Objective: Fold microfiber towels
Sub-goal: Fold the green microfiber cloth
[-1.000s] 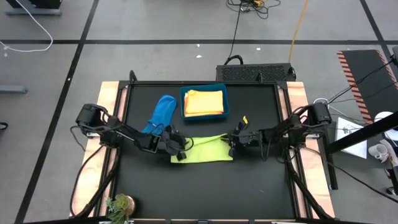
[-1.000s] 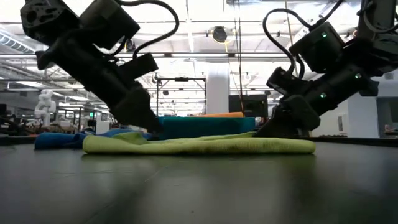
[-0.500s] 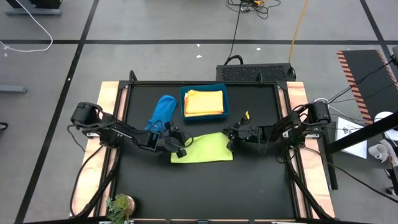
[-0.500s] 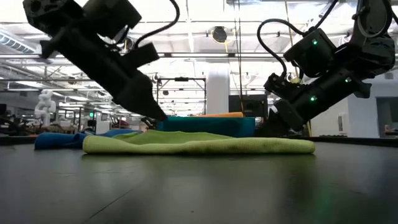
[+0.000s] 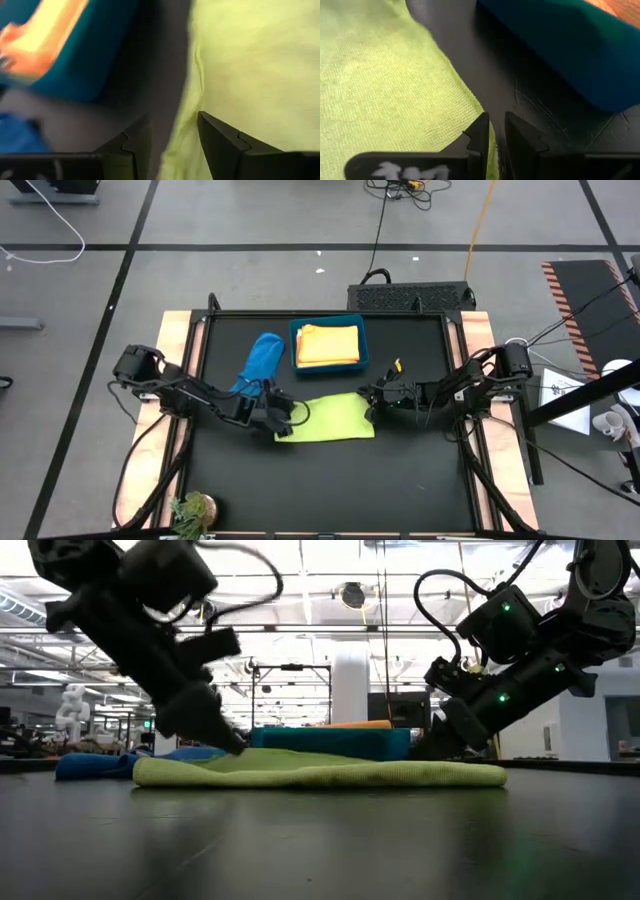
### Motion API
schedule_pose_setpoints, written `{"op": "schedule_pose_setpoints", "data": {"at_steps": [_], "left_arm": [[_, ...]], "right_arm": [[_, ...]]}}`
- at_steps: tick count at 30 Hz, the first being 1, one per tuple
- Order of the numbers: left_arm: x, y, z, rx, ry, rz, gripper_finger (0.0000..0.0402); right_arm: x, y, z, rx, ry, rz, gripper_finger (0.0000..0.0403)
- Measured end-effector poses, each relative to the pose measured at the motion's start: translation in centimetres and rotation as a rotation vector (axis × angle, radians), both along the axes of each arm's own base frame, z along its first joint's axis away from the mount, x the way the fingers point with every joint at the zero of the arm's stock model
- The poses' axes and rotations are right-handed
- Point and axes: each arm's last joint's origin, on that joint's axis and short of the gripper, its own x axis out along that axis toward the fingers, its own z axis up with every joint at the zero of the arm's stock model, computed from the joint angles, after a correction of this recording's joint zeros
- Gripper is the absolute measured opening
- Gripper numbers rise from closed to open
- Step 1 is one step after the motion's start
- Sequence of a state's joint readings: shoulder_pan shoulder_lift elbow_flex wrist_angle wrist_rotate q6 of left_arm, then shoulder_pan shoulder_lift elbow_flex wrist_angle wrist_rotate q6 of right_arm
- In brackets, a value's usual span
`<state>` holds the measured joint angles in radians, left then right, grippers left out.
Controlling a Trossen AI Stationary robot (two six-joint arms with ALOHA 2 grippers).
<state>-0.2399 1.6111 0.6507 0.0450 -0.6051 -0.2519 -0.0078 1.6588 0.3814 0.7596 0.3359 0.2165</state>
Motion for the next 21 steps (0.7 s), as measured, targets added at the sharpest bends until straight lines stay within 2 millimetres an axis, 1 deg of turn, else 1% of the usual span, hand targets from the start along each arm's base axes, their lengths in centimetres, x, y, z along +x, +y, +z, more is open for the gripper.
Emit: {"op": "schedule_pose_setpoints", "data": {"at_steps": [4,7,11,13,15,17,21], "left_arm": [[-1.1,1.5,-0.7,0.032,0.094,0.156,0.0159],[-1.7,2.5,-1.0,0.037,0.123,0.252,0.0159],[-1.6,2.7,-0.9,-0.025,0.125,0.255,0.0159],[-1.2,2.2,-0.3,-0.076,0.112,0.218,0.0159],[-0.6,1.2,1.0,-0.115,0.076,0.156,0.0159],[-0.1,-0.1,2.1,-0.121,0.044,0.088,0.0159],[0.4,-3.2,3.8,-0.091,0.02,-0.069,0.0159]], "right_arm": [[0.0,0.0,0.0,0.001,0.002,0.001,0.0055],[0.0,0.0,-0.1,0.003,0.005,0.0,0.0055],[0.0,0.1,-0.1,0.011,0.01,0.022,0.0055],[0.0,0.3,0.2,0.02,0.007,0.079,0.0055],[0.1,0.8,0.9,0.015,-0.025,0.152,0.0055],[0.1,1.5,1.8,-0.009,-0.05,0.235,0.0055],[0.0,3.4,3.3,-0.034,-0.114,0.421,0.0055]]}}
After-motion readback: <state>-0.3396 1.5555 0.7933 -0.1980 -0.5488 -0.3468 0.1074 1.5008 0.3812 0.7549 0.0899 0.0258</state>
